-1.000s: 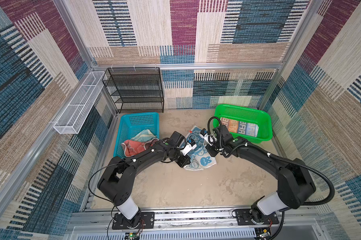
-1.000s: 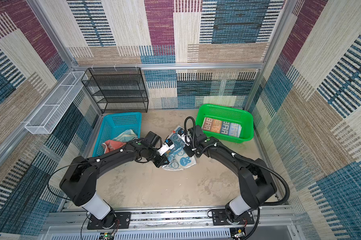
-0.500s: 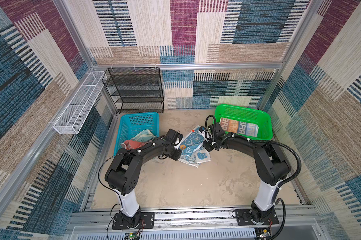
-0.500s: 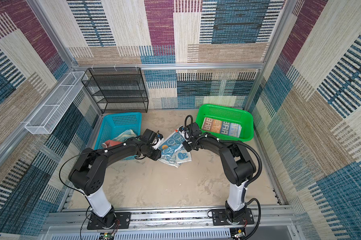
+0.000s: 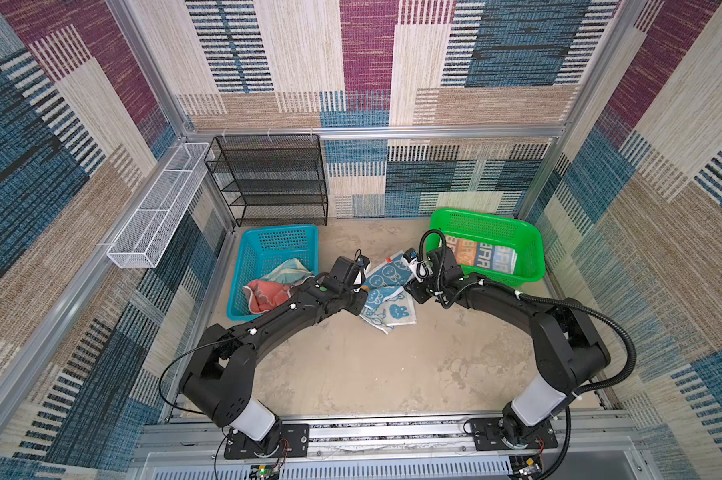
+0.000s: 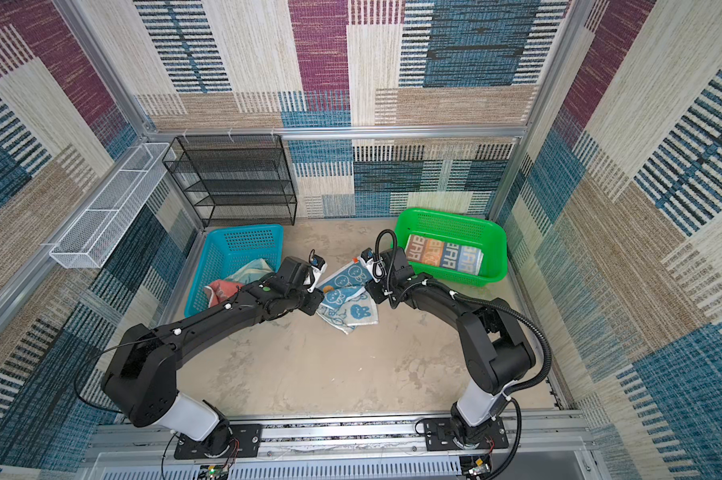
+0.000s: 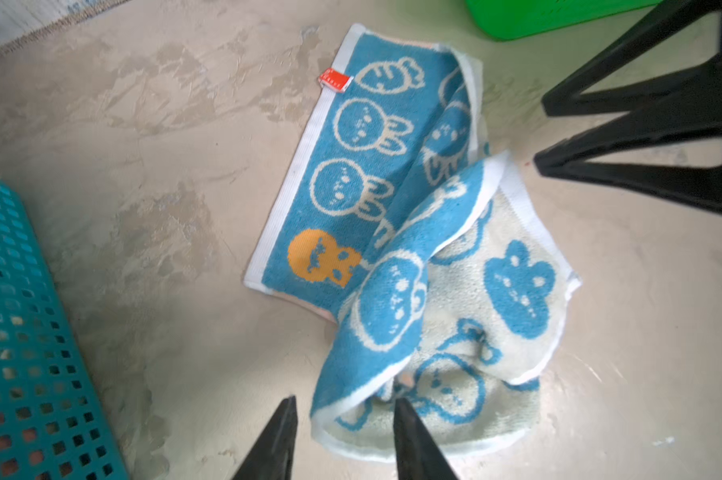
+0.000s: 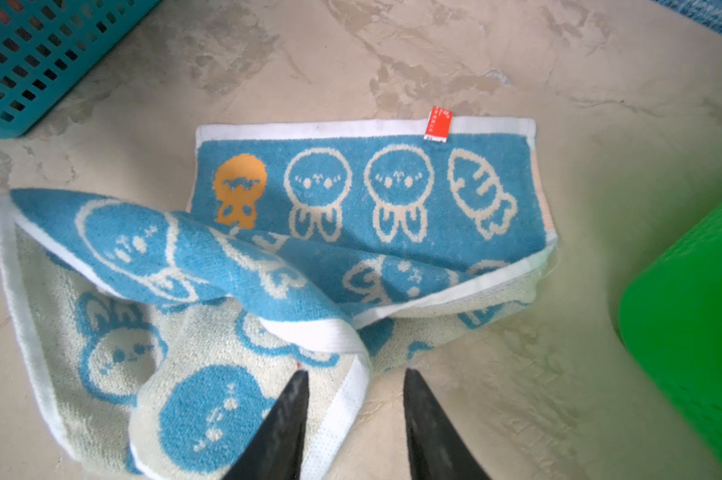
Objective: Fold and stack the towels
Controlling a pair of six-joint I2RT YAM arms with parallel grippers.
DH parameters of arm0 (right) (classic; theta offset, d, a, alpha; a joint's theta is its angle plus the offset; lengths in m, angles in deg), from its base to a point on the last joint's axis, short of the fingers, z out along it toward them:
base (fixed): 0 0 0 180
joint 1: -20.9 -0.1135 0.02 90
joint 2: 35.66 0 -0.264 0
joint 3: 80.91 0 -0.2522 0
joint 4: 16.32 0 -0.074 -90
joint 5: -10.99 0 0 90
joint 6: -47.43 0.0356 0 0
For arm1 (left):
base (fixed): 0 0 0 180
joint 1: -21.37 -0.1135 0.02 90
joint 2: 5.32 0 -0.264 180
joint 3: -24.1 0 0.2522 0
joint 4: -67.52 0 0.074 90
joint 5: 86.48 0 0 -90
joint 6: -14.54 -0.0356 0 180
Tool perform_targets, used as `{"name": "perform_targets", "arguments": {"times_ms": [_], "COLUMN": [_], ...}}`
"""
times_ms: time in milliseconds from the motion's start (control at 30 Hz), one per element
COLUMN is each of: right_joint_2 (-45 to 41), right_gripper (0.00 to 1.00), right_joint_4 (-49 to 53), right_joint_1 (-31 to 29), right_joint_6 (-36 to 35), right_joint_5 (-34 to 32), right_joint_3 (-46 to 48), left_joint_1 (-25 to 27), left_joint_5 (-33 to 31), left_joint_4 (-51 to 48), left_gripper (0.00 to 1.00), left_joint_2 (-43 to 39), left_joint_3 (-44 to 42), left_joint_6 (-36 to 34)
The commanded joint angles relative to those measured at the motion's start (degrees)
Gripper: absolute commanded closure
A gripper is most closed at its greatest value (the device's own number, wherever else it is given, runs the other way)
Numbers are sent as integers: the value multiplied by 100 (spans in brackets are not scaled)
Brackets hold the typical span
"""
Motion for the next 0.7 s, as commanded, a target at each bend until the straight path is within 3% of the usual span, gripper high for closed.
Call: {"name": "perform_targets", "arguments": {"times_ms": [0, 167, 400, 667], "right_joint_2": [-138, -232, 290, 604], "right_gripper": [56, 56, 58, 55], "right_joint_4": [-314, -566, -721, -1535], "right_joint_1": [-8, -8, -8, -8], "right_joint_6": [186, 715, 1138, 1359], "right_joint_5": [493, 1246, 1496, 1933], "right_joint_3": [94, 299, 332, 478], "left_joint_1": [48, 206, 253, 253], "left_joint_5": [110, 629, 753, 736], "left_joint_4": [311, 688, 921, 983], "left_gripper": [57, 57, 57, 57], "left_joint_2": [-133, -101, 425, 444], "left_joint_3": [-106, -232, -242, -300], "left_joint_6": [-23, 87, 241, 264]}}
